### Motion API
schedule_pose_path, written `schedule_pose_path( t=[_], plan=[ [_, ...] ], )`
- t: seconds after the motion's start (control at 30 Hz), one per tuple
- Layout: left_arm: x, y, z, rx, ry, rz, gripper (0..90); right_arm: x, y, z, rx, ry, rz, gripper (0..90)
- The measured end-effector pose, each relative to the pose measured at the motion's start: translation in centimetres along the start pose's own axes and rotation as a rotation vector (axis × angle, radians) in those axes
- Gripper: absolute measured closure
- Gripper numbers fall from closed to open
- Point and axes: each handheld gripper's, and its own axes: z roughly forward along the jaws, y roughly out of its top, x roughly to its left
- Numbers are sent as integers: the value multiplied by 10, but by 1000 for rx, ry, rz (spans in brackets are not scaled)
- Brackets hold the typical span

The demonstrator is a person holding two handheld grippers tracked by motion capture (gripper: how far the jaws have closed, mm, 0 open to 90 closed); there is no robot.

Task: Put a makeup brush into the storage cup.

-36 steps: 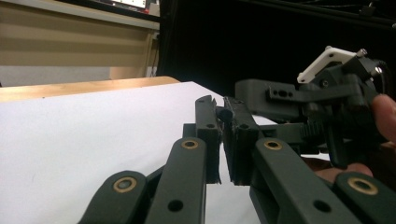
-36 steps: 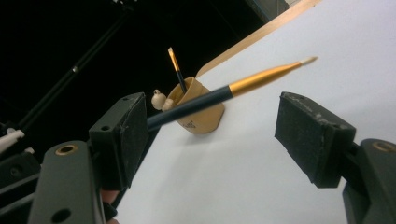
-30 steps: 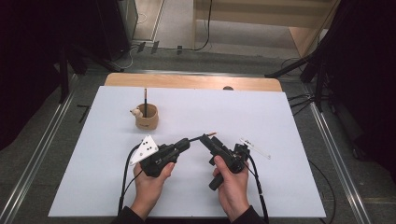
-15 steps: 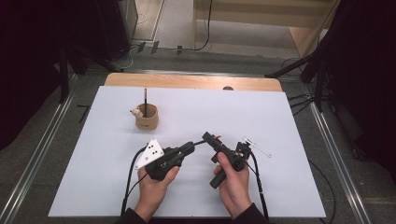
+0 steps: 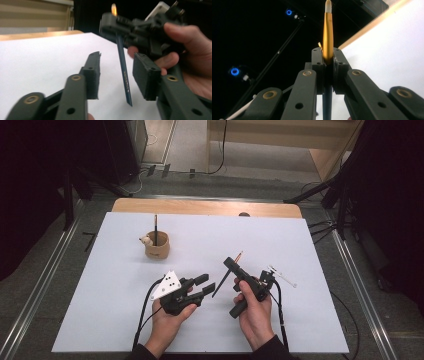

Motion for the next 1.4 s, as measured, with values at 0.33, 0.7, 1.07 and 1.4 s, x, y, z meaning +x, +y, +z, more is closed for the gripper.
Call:
schedule_pose_path(
  t=[0.33,0.7,1.07,1.4],
  plan=[
    [-7,7,5,73,12,41,503,14,0,3,28,-9,-208,842],
    [-9,9,9,135,19,51,537,33,-6,9,84,-23,-452,842],
    [-14,11,11,162,51,74,605,46,-14,13,119,-17,-576,842],
    [-11,15,10,170,30,43,680,50,-20,16,145,-4,-627,842]
  ],
)
